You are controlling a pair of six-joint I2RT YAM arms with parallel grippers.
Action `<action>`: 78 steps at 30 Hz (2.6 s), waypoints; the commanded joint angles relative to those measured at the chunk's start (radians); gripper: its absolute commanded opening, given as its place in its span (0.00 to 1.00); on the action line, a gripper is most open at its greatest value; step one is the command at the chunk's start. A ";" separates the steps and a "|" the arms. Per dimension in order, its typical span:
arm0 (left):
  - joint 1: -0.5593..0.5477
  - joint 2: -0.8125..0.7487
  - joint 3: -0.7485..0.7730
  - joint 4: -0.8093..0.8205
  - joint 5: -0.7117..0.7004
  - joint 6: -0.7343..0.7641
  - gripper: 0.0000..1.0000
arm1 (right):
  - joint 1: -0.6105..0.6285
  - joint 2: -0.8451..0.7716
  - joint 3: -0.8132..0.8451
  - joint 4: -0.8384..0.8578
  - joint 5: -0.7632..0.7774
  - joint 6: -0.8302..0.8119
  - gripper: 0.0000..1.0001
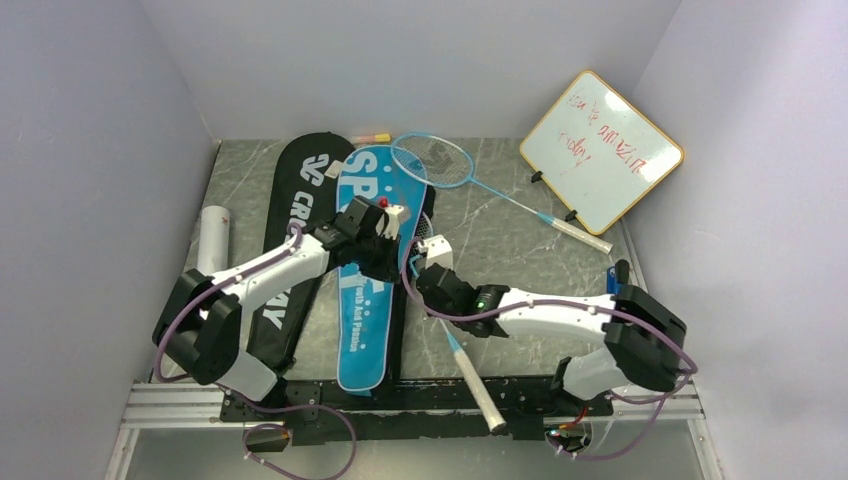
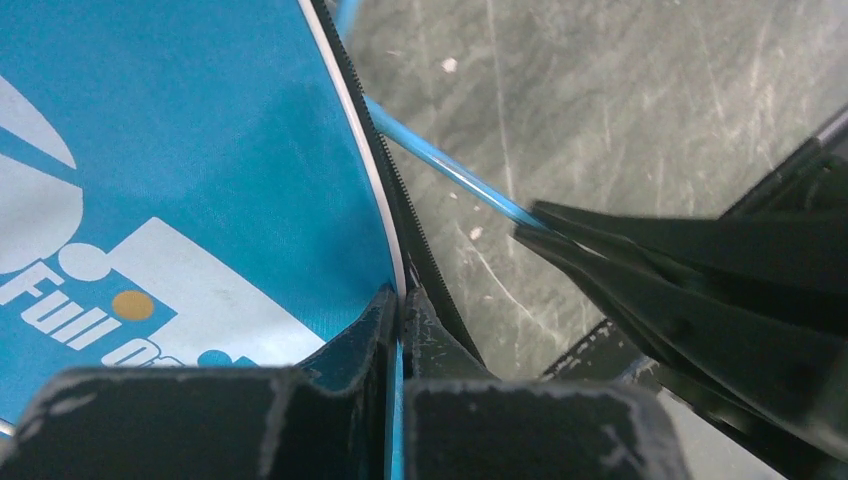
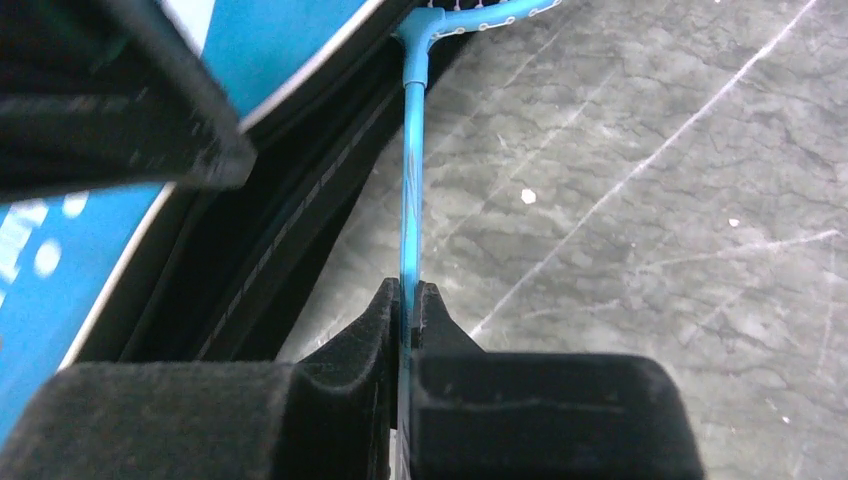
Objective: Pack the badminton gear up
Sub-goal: Place the racket in the racket bag.
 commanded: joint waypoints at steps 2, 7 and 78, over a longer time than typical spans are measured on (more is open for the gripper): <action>-0.020 -0.102 -0.022 0.001 0.120 0.021 0.05 | -0.038 0.101 0.103 0.145 0.040 0.036 0.00; -0.019 -0.174 -0.042 0.008 0.153 -0.012 0.05 | -0.104 0.163 0.149 0.161 0.027 0.152 0.00; -0.046 -0.192 -0.303 0.359 0.186 -0.208 0.05 | -0.111 0.047 -0.293 0.714 -0.775 0.607 0.05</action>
